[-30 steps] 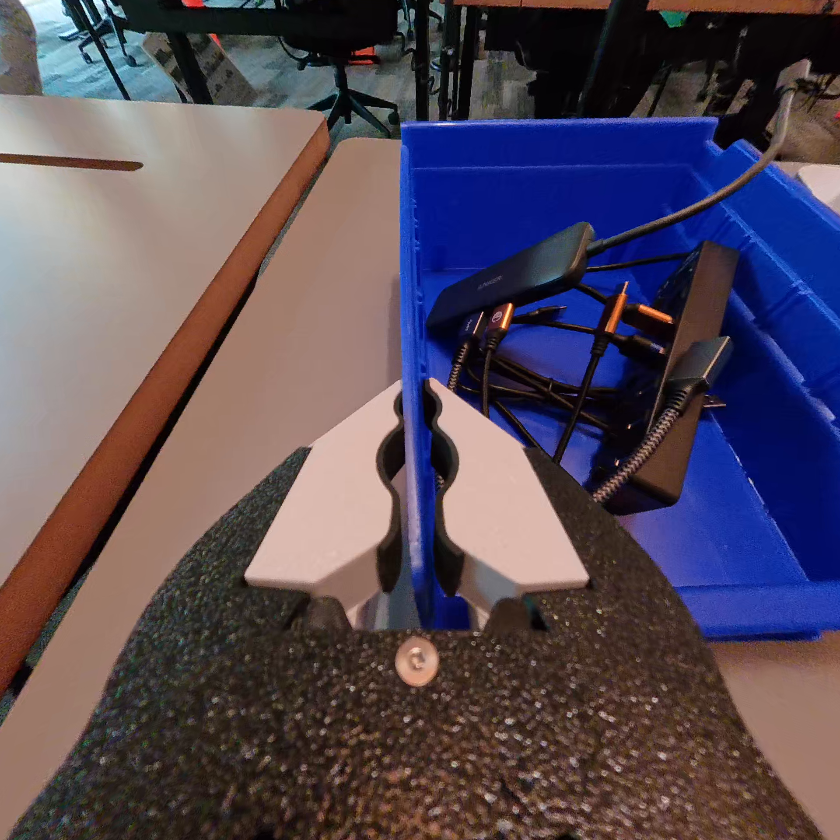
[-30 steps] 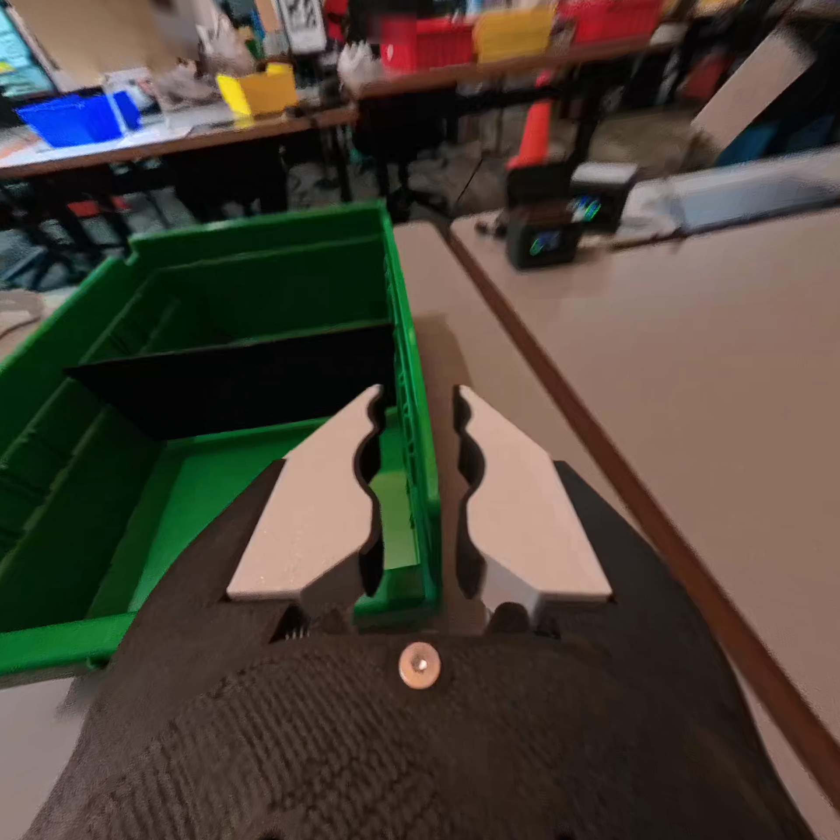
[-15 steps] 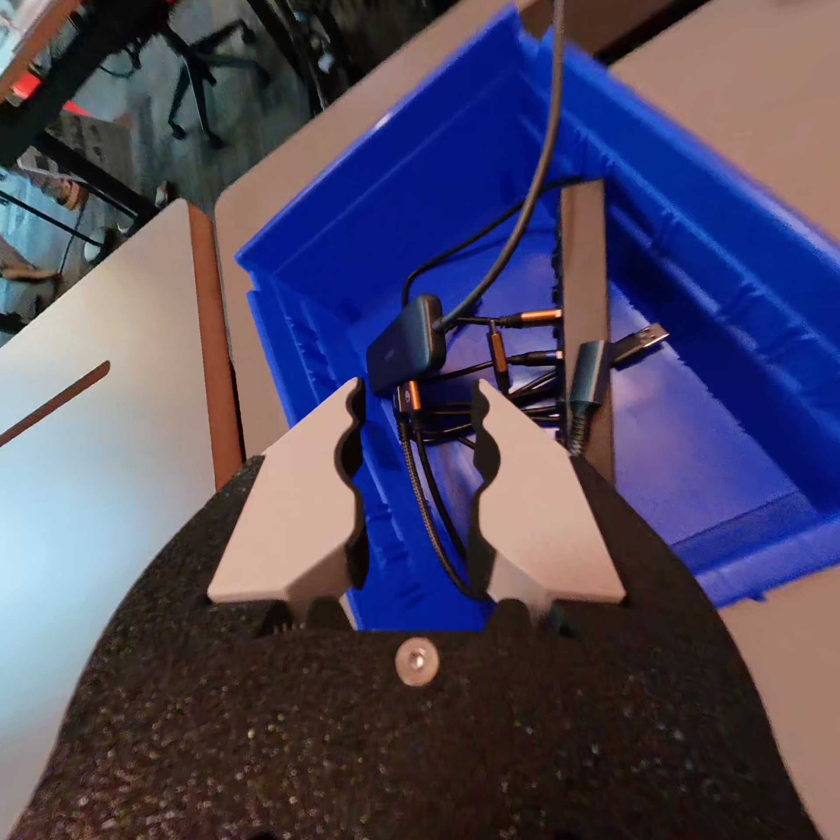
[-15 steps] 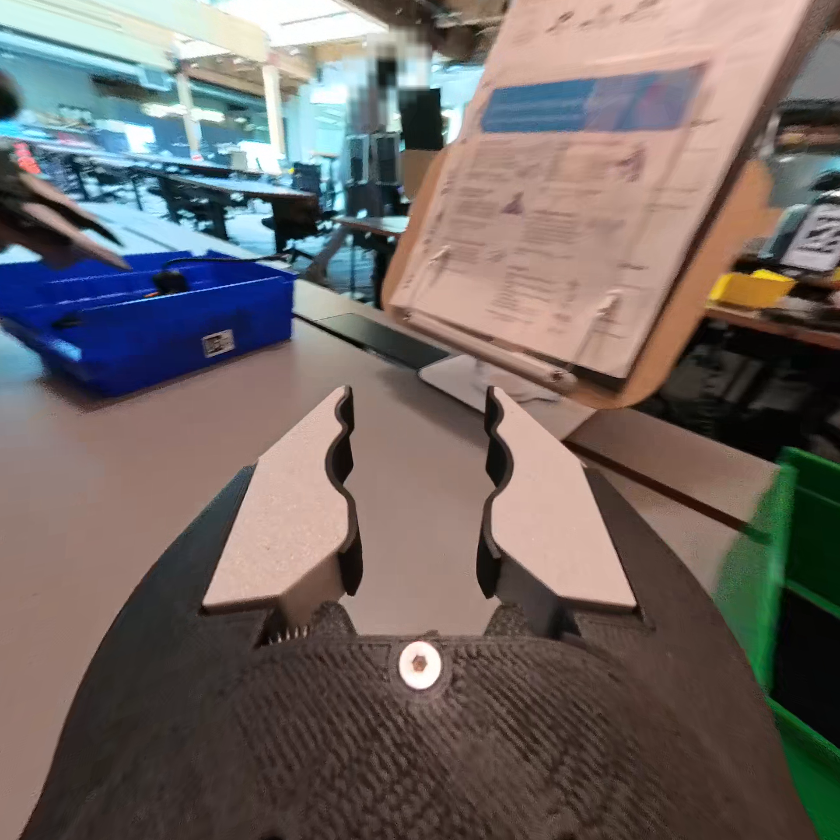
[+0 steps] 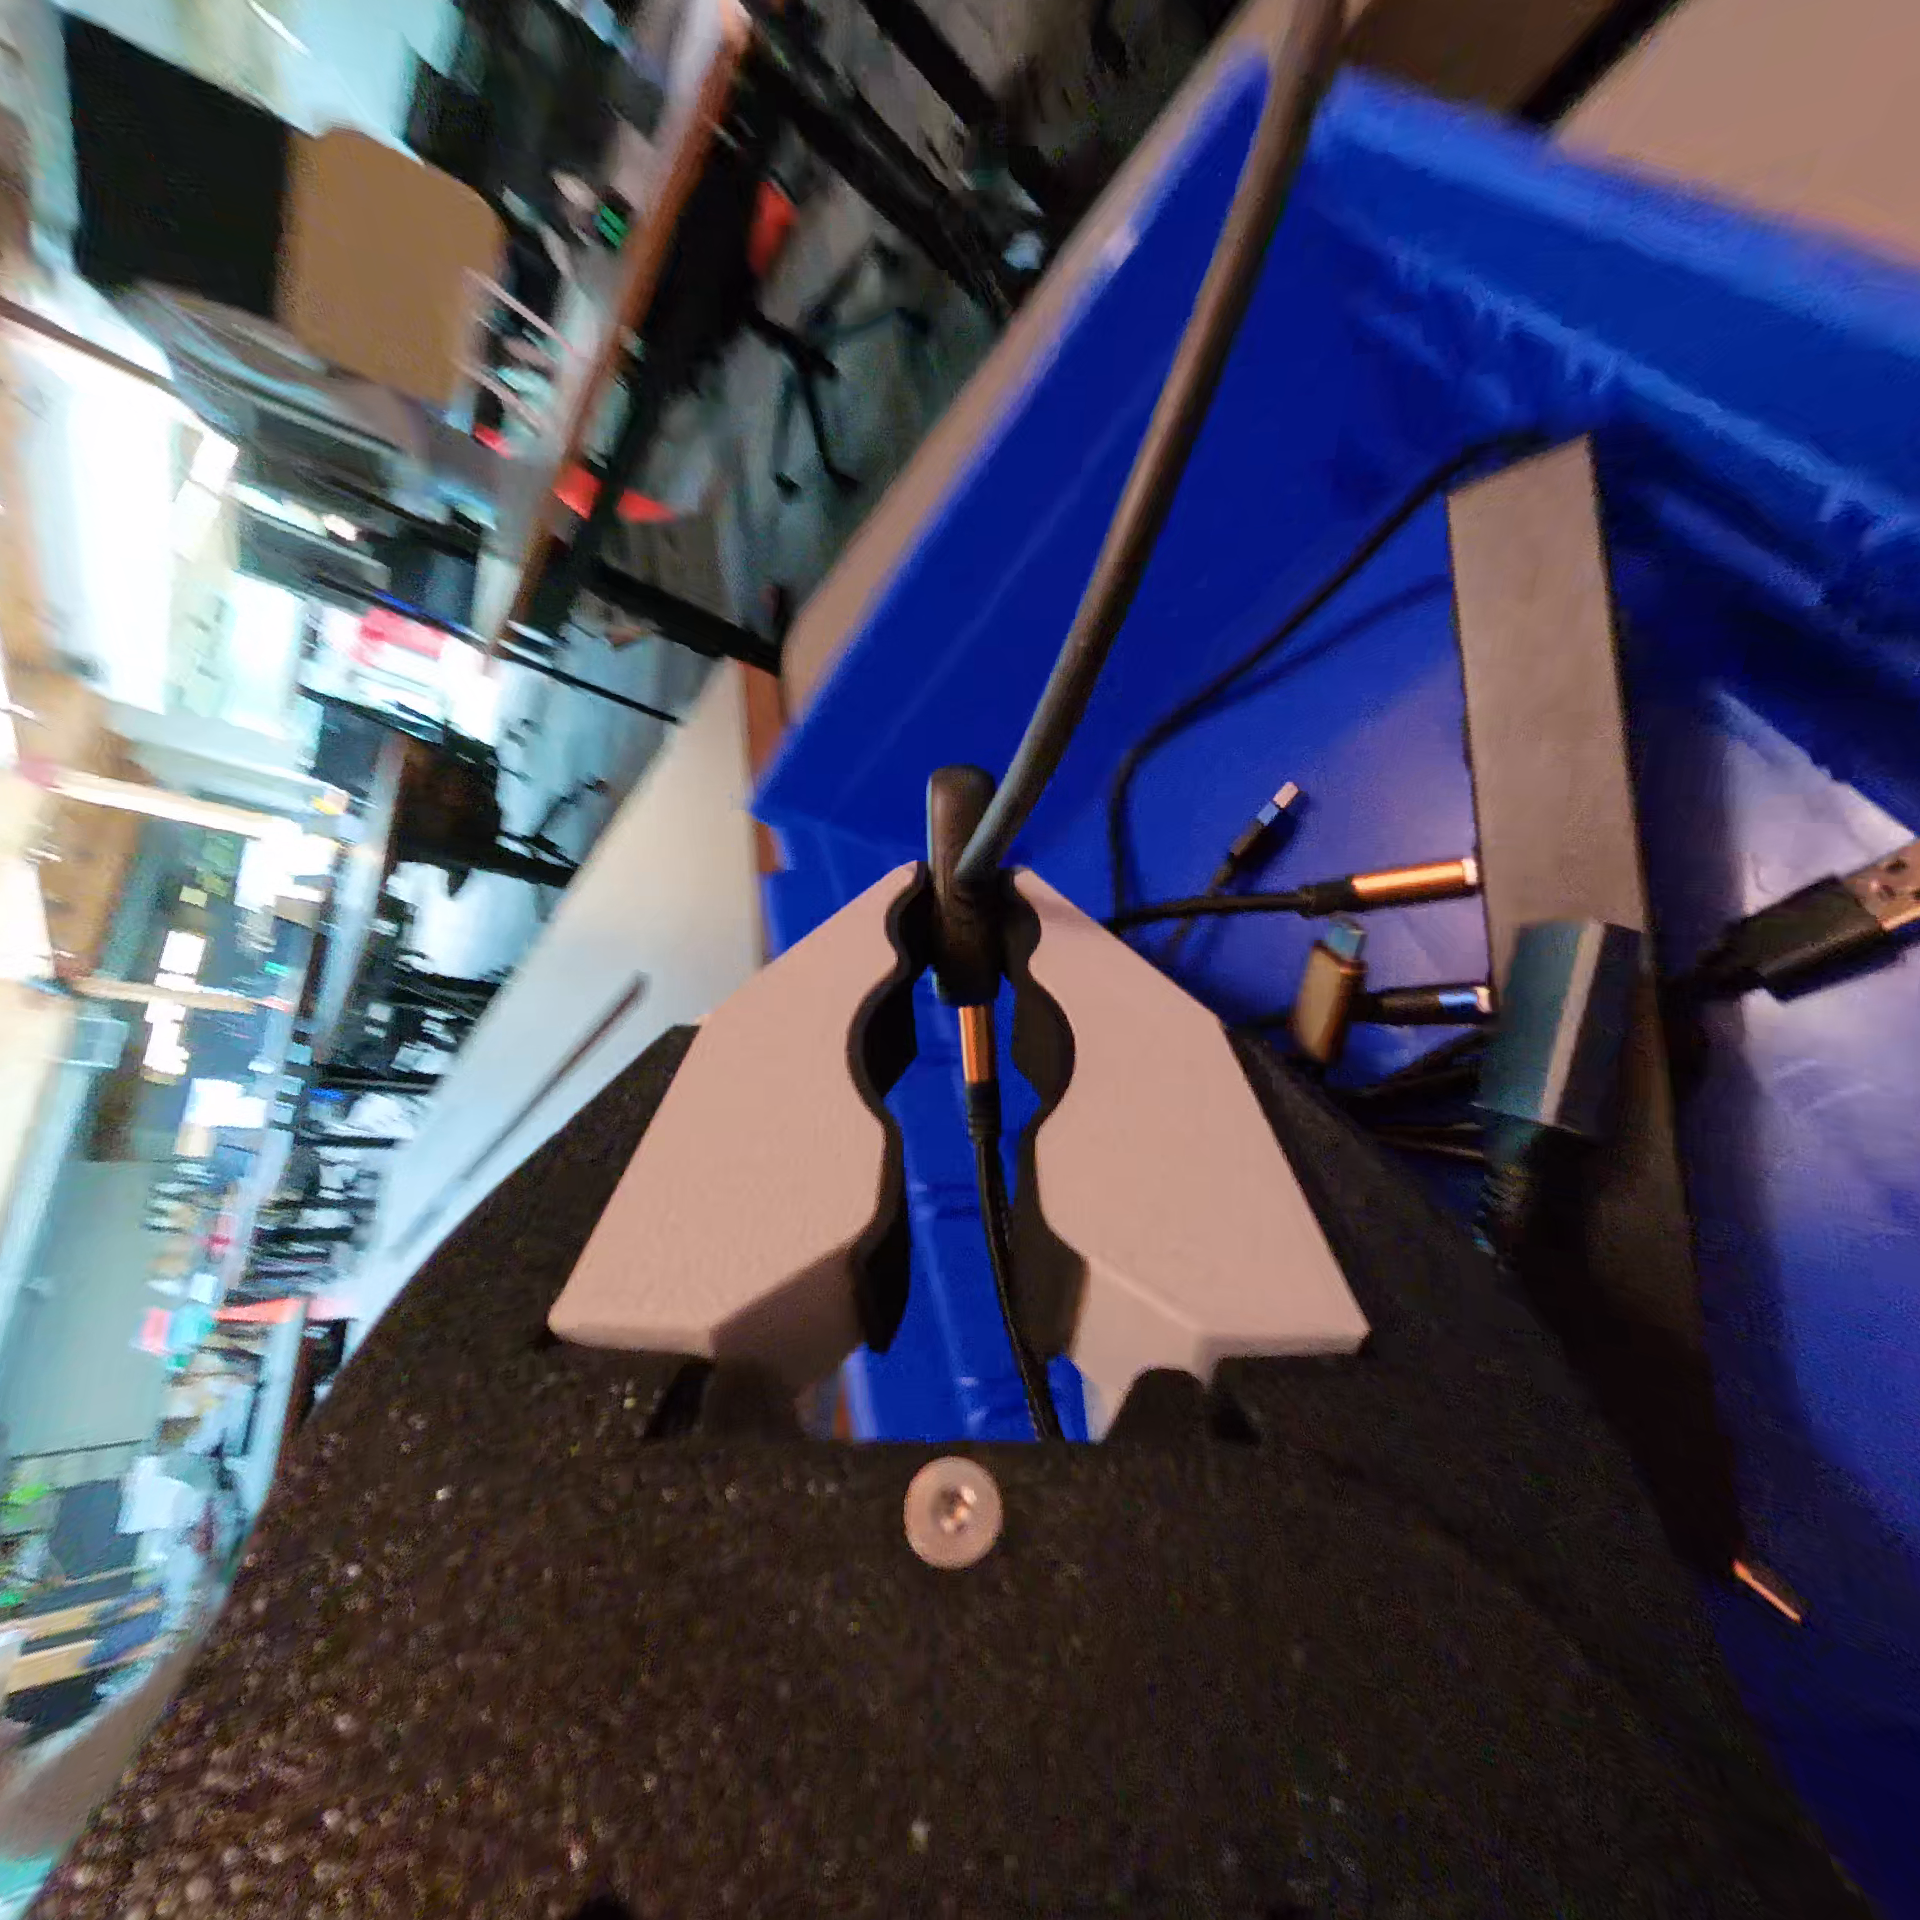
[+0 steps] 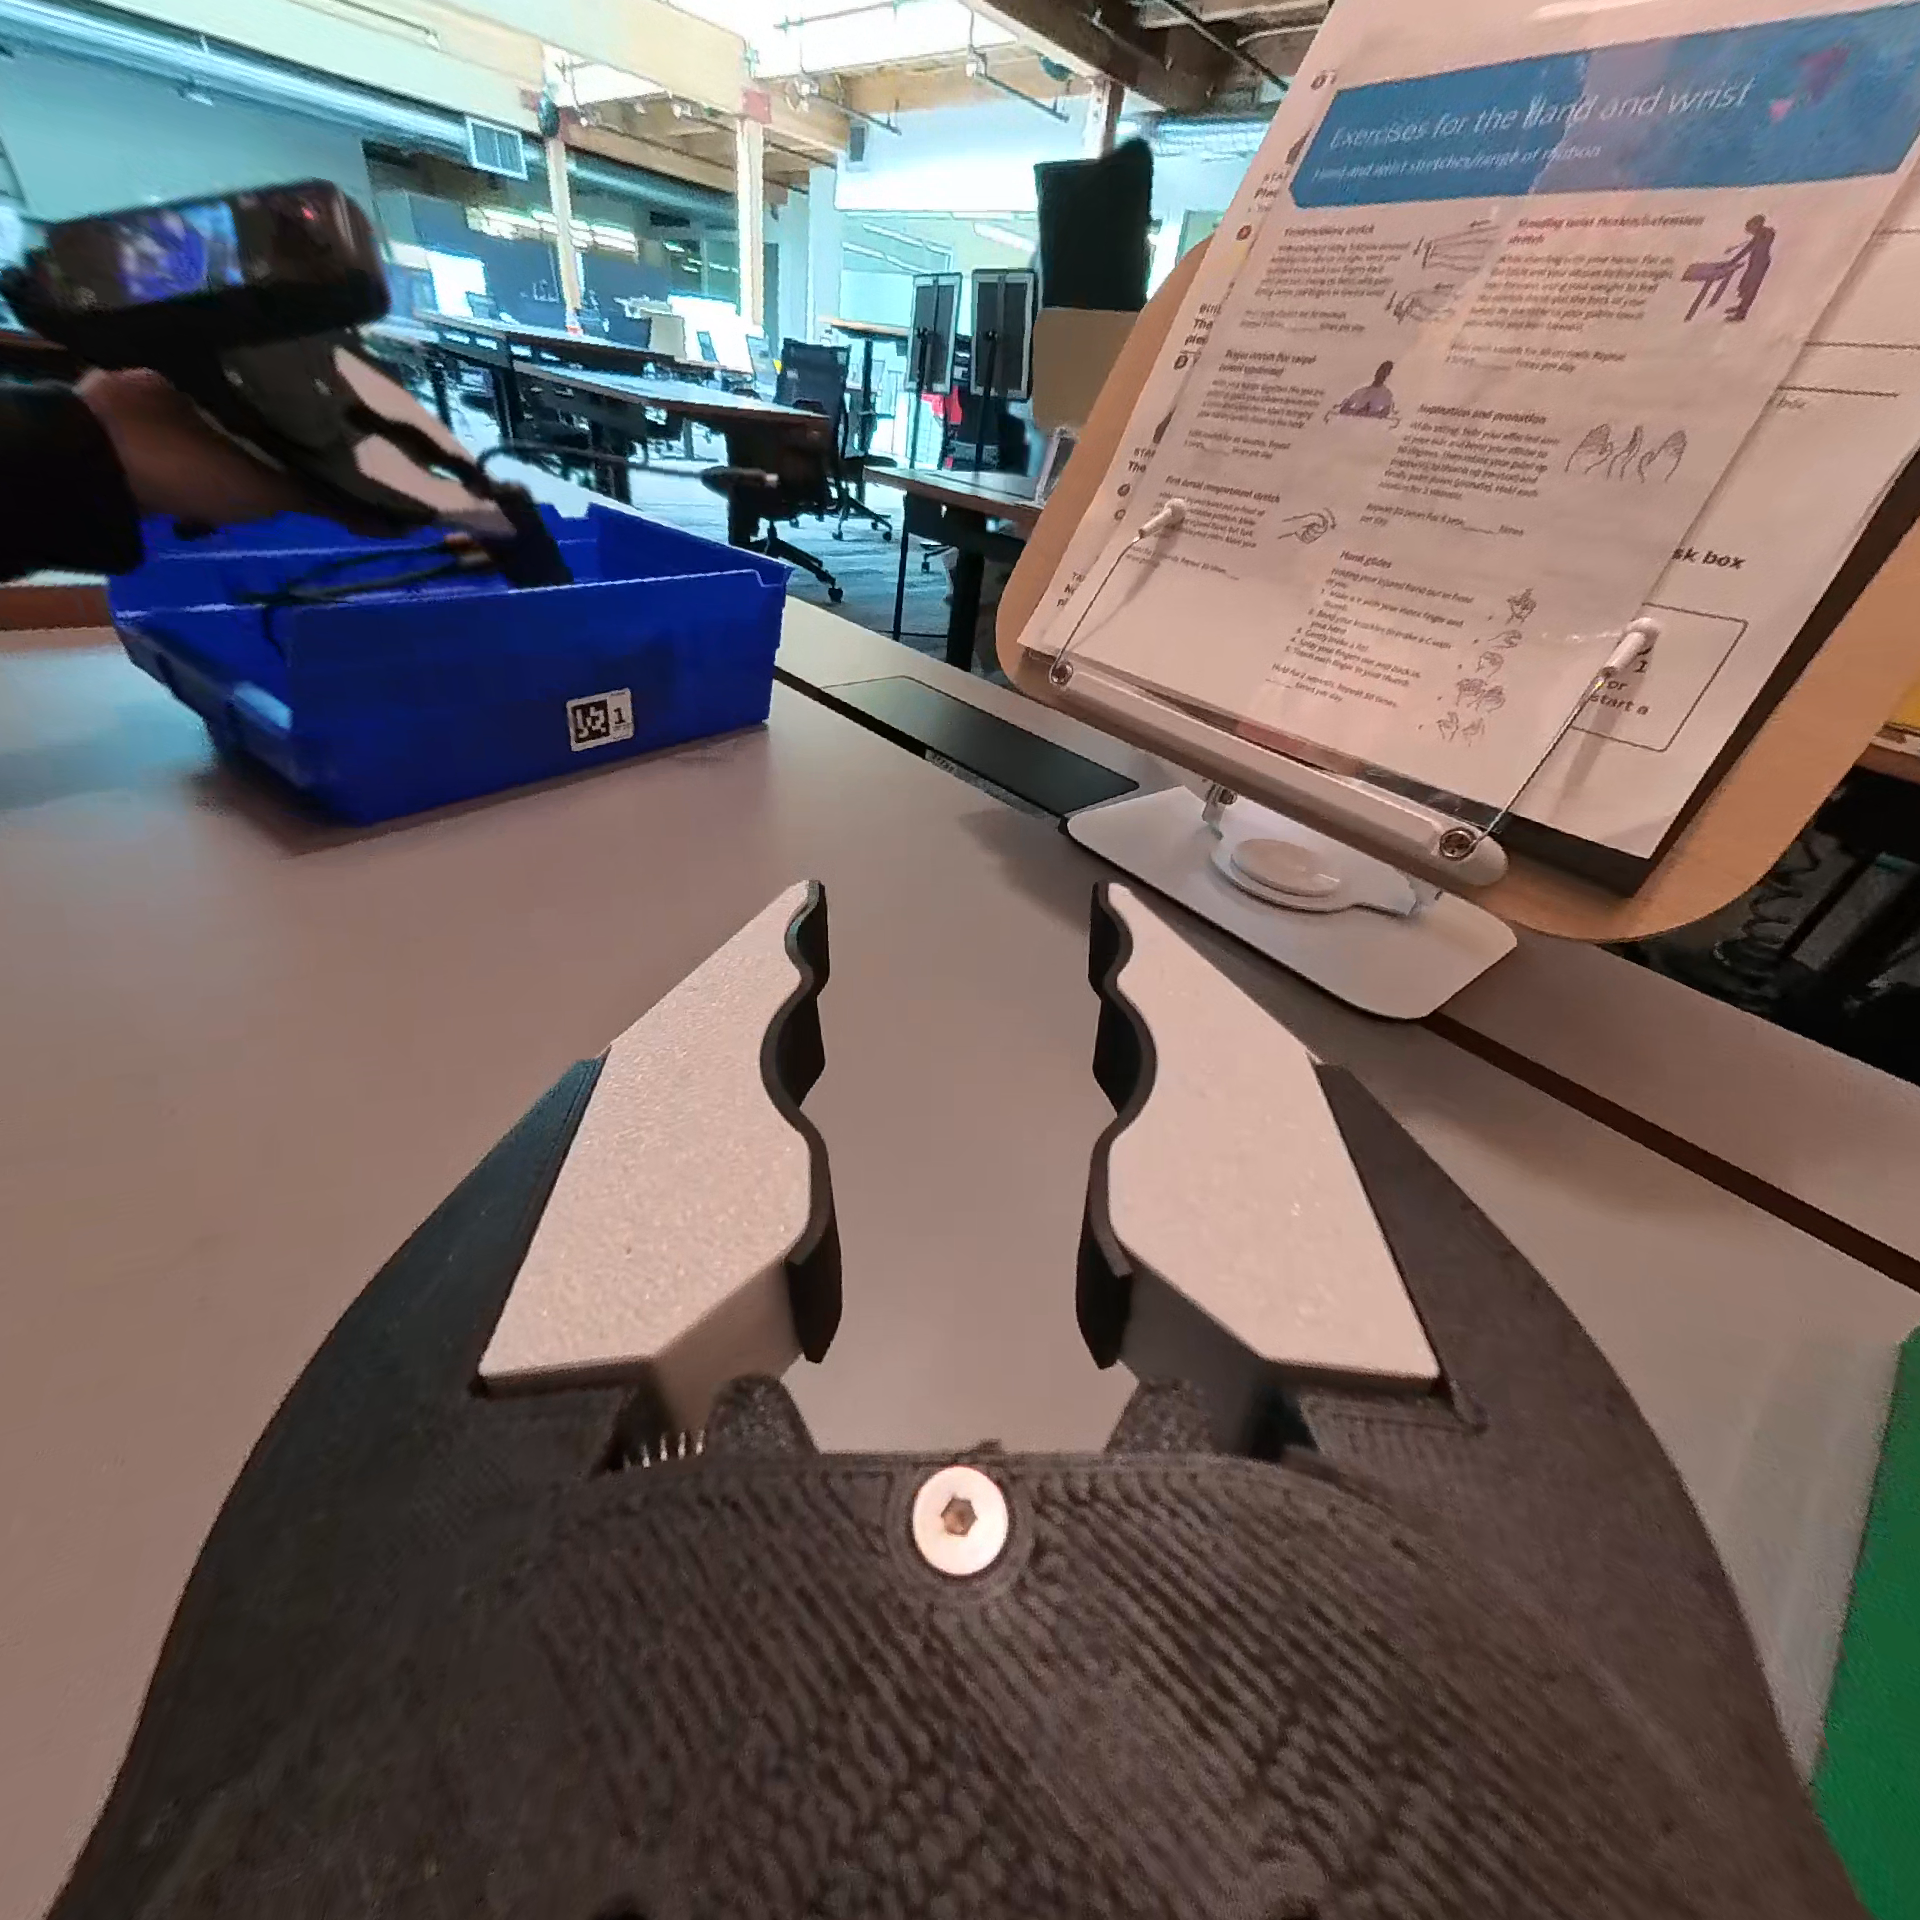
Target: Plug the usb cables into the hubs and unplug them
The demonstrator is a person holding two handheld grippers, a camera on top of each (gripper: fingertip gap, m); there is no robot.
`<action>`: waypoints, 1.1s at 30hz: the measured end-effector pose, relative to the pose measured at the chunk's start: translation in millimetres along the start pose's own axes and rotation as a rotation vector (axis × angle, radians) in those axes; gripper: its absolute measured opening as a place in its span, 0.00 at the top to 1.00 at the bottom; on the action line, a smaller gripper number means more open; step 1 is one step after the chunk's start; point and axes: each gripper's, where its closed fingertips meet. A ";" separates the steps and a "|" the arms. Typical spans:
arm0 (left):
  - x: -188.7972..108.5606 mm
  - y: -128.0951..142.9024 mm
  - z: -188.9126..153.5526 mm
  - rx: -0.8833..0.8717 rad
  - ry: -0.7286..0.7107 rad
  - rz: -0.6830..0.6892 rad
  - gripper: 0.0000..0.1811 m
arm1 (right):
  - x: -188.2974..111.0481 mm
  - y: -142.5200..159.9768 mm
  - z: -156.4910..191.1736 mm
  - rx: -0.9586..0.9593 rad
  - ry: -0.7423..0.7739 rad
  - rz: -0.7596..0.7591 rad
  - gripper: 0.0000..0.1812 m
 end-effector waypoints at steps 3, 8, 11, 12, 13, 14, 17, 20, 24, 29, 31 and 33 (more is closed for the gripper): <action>-39.2 -35.3 38.3 0.040 -0.153 -0.113 0.95 | -0.8 -6.9 4.9 0.038 -0.034 -0.028 0.72; -143.6 -111.2 91.2 0.203 -0.490 -0.346 0.95 | -5.7 -28.7 14.0 0.159 -0.107 -0.125 0.71; -213.6 -165.8 82.6 0.360 -0.646 -0.521 0.95 | -9.5 -41.1 14.9 0.246 -0.144 -0.172 0.69; -232.7 -182.3 72.8 0.405 -0.673 -0.574 0.95 | -10.5 -43.7 14.2 0.297 -0.161 -0.182 0.67; -249.5 -198.0 59.3 0.446 -0.684 -0.633 0.95 | -11.4 -45.6 13.3 0.356 -0.183 -0.188 0.64; -265.0 -213.0 42.0 0.488 -0.686 -0.703 0.95 | -12.4 -47.3 14.3 0.420 -0.216 -0.189 0.61; -299.2 -248.7 -24.9 0.638 -0.671 -0.873 0.95 | -14.8 -49.3 19.1 0.599 -0.315 -0.167 0.57; -315.2 -269.5 -103.0 0.820 -0.658 -1.002 0.95 | -19.6 -57.4 26.3 0.849 -0.474 -0.183 0.58; -323.6 -278.0 -186.4 0.990 -0.649 -1.139 0.95 | -26.0 -57.2 51.9 1.001 -0.704 -0.124 0.60; -332.3 -277.6 -234.7 1.063 -0.639 -1.261 0.95 | -25.5 -44.8 79.7 0.990 -0.814 -0.011 0.66; -335.2 -275.7 -243.3 1.090 -0.641 -1.301 0.95 | -26.5 -46.2 77.4 1.019 -0.838 -0.035 0.73; -335.5 -272.3 -250.6 1.115 -0.620 -1.328 0.95 | -25.2 -45.0 71.4 1.053 -0.837 -0.049 0.78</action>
Point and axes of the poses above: each gripper's, where its closed fingertips meet, x out along the fingers, y out of its underside, z = x × y across the jaws, and after that the axes turned 8 degrees about x, right-handed
